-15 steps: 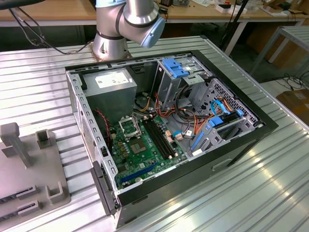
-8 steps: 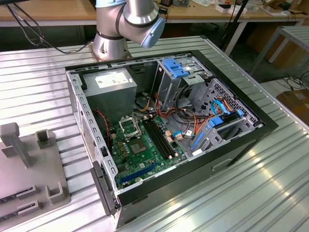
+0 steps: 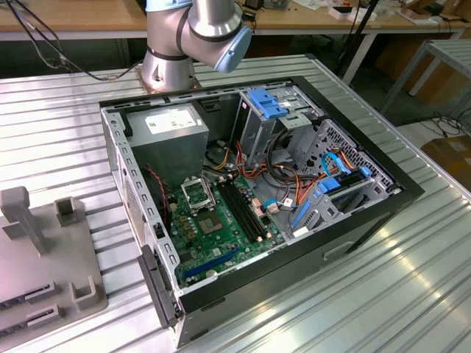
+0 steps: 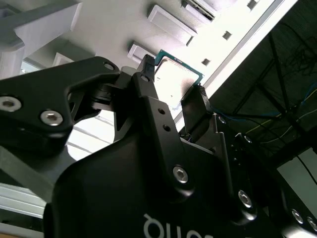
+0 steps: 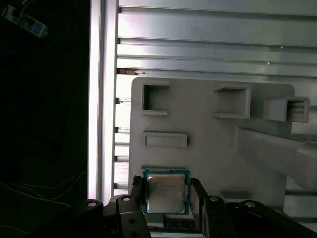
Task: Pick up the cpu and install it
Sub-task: 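Pick up the cpu and move it towards the insertion slot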
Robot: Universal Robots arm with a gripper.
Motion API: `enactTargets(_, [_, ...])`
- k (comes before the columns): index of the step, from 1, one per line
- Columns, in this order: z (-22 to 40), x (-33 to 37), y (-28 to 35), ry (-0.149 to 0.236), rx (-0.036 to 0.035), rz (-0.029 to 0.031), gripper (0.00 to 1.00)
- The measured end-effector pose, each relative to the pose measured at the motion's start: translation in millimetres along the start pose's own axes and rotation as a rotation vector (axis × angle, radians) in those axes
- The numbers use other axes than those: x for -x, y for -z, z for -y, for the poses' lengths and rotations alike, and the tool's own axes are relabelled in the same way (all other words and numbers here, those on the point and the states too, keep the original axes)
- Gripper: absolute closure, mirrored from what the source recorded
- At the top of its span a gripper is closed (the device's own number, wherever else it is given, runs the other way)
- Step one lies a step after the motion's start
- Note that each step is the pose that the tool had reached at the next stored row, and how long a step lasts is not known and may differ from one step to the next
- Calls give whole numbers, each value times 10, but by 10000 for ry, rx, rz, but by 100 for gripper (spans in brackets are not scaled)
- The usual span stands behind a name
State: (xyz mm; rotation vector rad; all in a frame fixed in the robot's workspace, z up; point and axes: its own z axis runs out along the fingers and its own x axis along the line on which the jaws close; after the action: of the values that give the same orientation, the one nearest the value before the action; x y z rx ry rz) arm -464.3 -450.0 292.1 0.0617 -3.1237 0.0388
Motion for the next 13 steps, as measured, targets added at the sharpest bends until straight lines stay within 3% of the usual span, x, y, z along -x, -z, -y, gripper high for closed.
enactTargets(13, [2, 3, 71, 0, -1, -12, 53])
